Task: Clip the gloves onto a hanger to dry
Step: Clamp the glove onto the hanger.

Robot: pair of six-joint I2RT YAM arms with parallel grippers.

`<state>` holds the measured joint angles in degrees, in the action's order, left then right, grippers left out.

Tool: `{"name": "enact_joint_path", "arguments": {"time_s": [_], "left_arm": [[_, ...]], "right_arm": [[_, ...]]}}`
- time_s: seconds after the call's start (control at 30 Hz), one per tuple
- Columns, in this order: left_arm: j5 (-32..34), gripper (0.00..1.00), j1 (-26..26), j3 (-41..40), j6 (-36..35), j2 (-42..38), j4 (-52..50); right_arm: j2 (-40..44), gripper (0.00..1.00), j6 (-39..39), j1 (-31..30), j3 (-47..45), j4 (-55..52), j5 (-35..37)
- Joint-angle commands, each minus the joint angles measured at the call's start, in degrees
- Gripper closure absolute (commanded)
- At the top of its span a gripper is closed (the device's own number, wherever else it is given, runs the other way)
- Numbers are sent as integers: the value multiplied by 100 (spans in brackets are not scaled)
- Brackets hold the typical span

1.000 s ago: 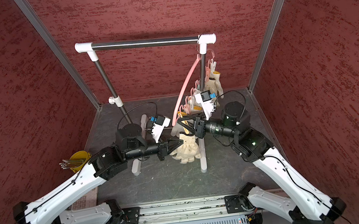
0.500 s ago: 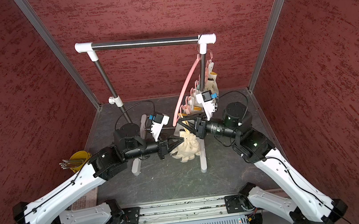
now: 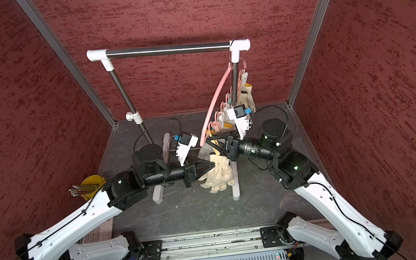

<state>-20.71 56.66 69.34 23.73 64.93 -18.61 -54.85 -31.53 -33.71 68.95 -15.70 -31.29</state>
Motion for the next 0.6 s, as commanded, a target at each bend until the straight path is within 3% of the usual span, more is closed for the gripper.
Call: {"name": "enact_joint_path", "arguments": {"time_s": [0.0, 0.57], "left_arm": [[-34, 100, 55, 100, -61, -154, 24], [81, 100, 55, 329, -113, -103, 164]], "right_arm": [[36, 89, -2, -14, 76, 382, 132], [88, 89, -81, -12, -73, 511, 97]]}}
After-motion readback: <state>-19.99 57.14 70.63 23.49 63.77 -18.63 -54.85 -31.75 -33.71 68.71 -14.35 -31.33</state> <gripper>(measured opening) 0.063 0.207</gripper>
